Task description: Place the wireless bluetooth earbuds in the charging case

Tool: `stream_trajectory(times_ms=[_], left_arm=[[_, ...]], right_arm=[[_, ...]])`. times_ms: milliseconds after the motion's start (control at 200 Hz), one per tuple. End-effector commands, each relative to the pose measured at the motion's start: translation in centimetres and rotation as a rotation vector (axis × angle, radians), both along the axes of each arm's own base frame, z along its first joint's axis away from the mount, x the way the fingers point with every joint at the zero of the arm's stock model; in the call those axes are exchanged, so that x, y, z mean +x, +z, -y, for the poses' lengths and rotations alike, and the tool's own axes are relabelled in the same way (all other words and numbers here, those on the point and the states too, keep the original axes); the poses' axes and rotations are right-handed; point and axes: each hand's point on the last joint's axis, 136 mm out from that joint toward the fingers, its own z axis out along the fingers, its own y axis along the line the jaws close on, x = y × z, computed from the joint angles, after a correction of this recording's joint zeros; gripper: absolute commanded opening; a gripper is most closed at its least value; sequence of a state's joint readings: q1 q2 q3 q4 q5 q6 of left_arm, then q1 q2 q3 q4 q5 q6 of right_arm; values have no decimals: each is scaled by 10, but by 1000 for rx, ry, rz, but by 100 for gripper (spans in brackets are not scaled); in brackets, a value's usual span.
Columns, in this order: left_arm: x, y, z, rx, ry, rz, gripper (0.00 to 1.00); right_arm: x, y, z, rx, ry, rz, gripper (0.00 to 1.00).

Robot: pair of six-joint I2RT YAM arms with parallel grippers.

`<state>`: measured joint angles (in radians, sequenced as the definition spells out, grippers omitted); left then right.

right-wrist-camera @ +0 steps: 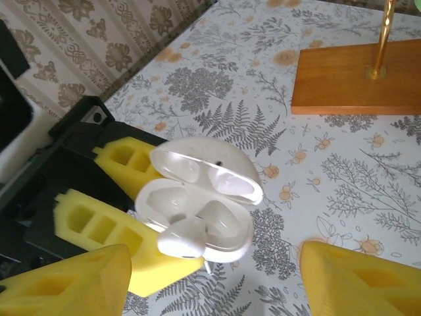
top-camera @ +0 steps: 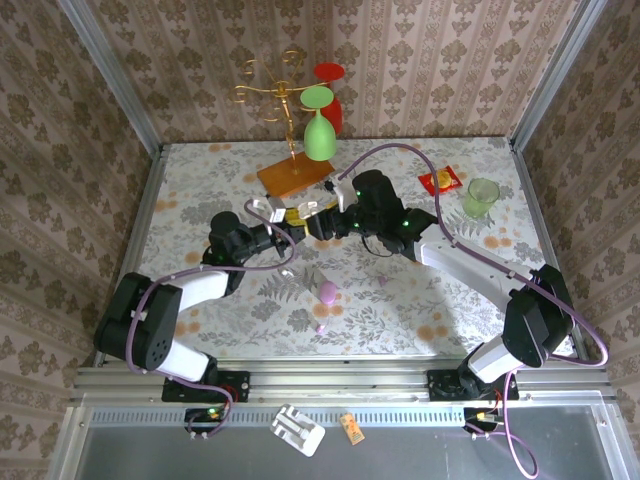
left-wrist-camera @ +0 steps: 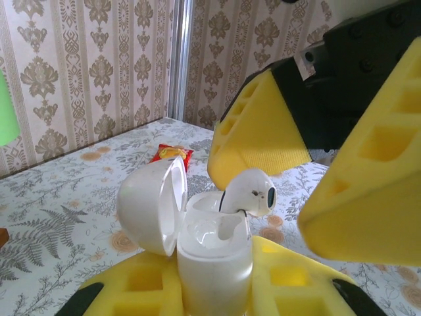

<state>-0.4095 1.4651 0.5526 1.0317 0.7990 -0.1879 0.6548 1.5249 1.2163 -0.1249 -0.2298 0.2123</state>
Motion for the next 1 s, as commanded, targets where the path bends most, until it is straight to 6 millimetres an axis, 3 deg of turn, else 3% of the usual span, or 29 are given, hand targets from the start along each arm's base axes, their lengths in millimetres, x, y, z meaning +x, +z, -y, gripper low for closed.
stream_trajectory(times_ms=[0, 130, 795, 995], left_arm=[[0, 17, -4, -23, 7, 48, 6], [-2, 19, -4, -25, 1, 53, 6], [-10, 21, -1, -34, -45, 64, 6], [-17, 22, -1, -43, -75, 75, 6]], right_arm=[[7, 12, 9, -5, -43, 17, 68], [13, 11, 14, -10, -71, 8, 61], [20, 15, 20, 23, -77, -34, 62], [23, 7, 18, -3, -59, -83, 62]])
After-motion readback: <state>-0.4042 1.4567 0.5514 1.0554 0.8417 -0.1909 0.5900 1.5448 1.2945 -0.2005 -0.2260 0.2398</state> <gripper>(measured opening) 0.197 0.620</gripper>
